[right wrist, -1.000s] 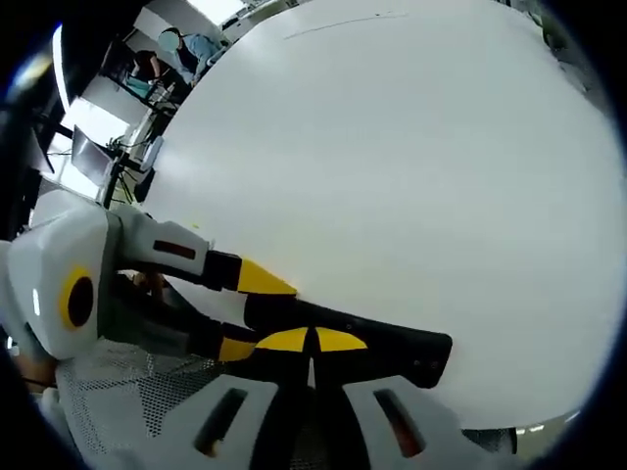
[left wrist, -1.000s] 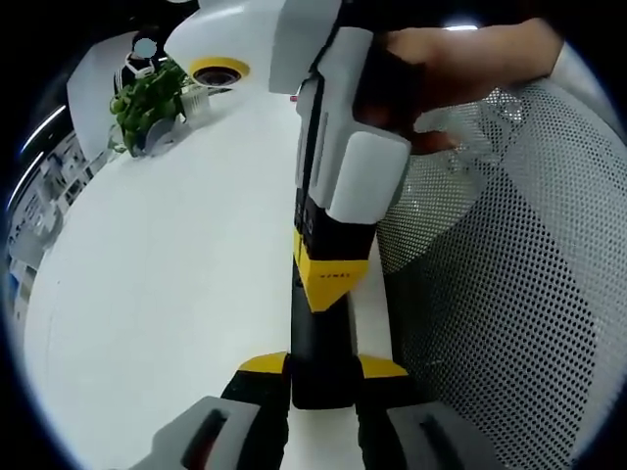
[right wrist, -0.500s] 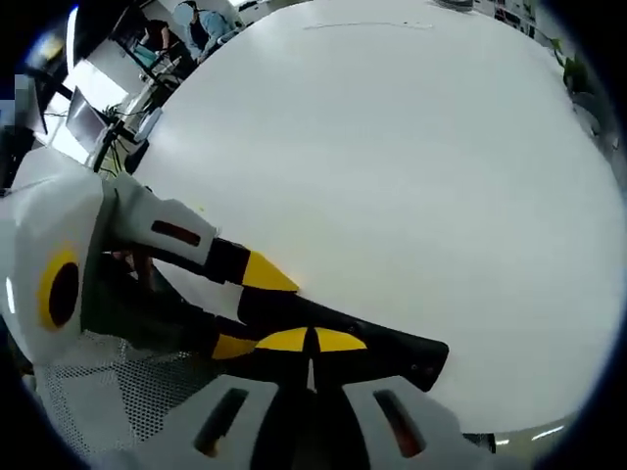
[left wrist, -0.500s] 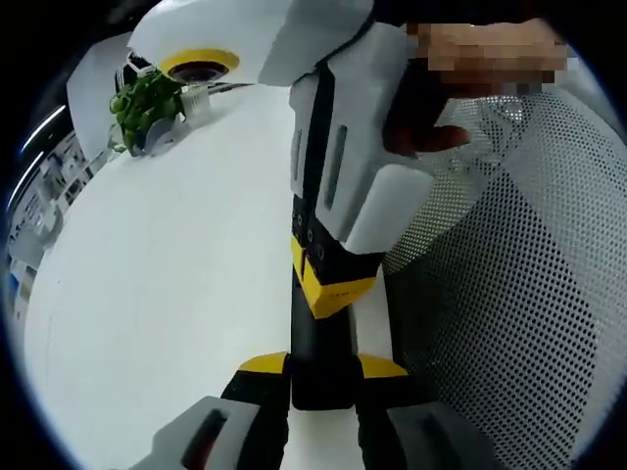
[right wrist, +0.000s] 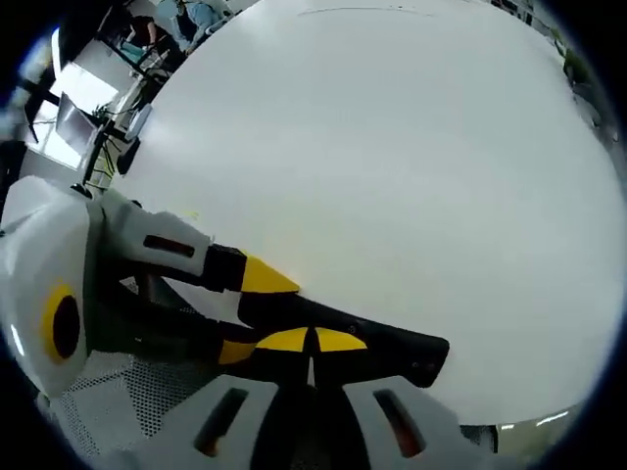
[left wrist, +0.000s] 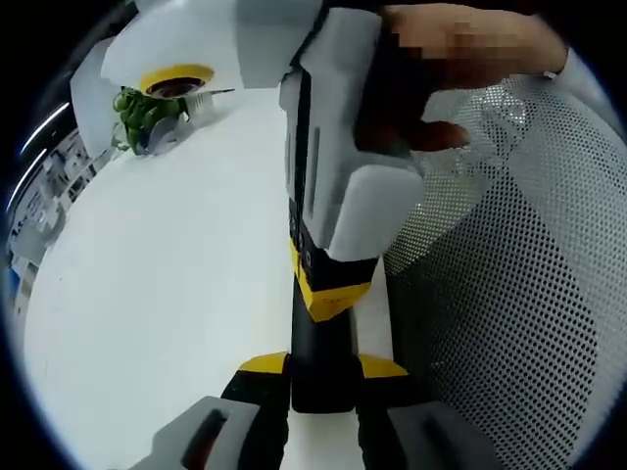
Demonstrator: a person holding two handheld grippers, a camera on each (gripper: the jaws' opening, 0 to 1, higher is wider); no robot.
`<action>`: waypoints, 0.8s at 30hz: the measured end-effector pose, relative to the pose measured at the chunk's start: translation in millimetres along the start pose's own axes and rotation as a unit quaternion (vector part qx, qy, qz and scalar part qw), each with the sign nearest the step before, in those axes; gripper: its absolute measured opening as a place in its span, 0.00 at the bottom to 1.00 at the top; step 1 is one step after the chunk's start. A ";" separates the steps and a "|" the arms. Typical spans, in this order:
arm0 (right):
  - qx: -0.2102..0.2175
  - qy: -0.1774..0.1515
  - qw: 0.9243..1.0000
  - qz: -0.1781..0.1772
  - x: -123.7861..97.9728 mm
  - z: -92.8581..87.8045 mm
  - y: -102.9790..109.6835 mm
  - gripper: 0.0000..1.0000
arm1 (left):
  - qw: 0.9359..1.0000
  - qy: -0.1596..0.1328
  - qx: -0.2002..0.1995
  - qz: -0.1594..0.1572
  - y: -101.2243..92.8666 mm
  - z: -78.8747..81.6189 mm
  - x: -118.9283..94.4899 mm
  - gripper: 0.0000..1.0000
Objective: Press the specified remote control buttons in sequence, fully releasing each button before pressing the next.
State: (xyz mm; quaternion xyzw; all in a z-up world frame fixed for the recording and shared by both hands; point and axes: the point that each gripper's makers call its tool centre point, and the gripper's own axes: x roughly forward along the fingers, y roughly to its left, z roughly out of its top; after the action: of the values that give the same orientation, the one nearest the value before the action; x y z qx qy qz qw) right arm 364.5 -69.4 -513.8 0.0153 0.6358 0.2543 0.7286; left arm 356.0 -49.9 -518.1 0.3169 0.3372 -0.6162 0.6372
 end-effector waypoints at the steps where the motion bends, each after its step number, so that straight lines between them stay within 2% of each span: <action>1: 0.004 -0.003 1.000 0.004 -0.4 0.0 0.2 0.00 | 1.000 -0.003 0.001 0.001 0.1 0.3 0.4 0.25; 6: 0.032 -0.018 0.999 0.023 -5.6 -2.3 2.5 0.00 | 1.000 -0.007 0.001 0.000 0.0 0.6 0.3 0.25; 7: 0.032 -0.036 0.998 0.034 -10.2 0.5 4.8 0.00 | 1.000 -0.008 0.001 0.001 0.0 0.6 0.4 0.25; 9: 0.035 -0.052 0.997 0.039 -18.8 3.4 4.1 0.00 | 1.000 -0.008 0.001 0.001 -0.1 0.8 0.1 0.25; 12: 0.047 -0.112 0.991 0.056 -40.7 20.7 4.8 0.00 | 1.000 -0.008 -0.001 0.003 -0.1 1.1 0.1 0.25; 15: 0.051 -0.148 0.985 0.073 -62.5 30.2 6.3 0.00 | 1.000 -0.004 -0.003 0.004 0.4 1.0 0.2 0.25; 17: 0.042 -0.180 0.980 0.070 -81.1 35.7 5.3 0.00 | 1.000 -0.002 -0.004 0.005 0.6 0.9 0.4 0.25; 19: 0.020 -0.236 0.967 0.090 -107.5 46.1 12.5 0.00 | 1.000 -0.001 -0.004 0.006 0.9 0.6 0.4 0.25; 20: 0.009 -0.266 0.958 0.102 -119.6 51.5 16.8 0.00 | 1.000 -0.001 -0.004 0.006 0.9 0.6 0.4 0.25; 22: 0.005 -0.324 0.941 0.099 -150.0 57.3 17.5 0.00 | 1.000 -0.001 -0.005 0.007 0.8 0.7 0.3 0.25; 24: -0.004 -0.353 0.932 0.089 -170.1 57.4 15.1 0.00 | 1.000 0.000 -0.006 0.007 0.8 1.0 0.1 0.25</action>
State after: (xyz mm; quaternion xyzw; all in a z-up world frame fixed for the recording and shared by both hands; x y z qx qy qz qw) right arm 402.2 -105.3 -341.4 0.1578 0.3331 0.2988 0.8803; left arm 356.8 -50.7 -517.7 0.3155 0.3388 -0.6101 0.6430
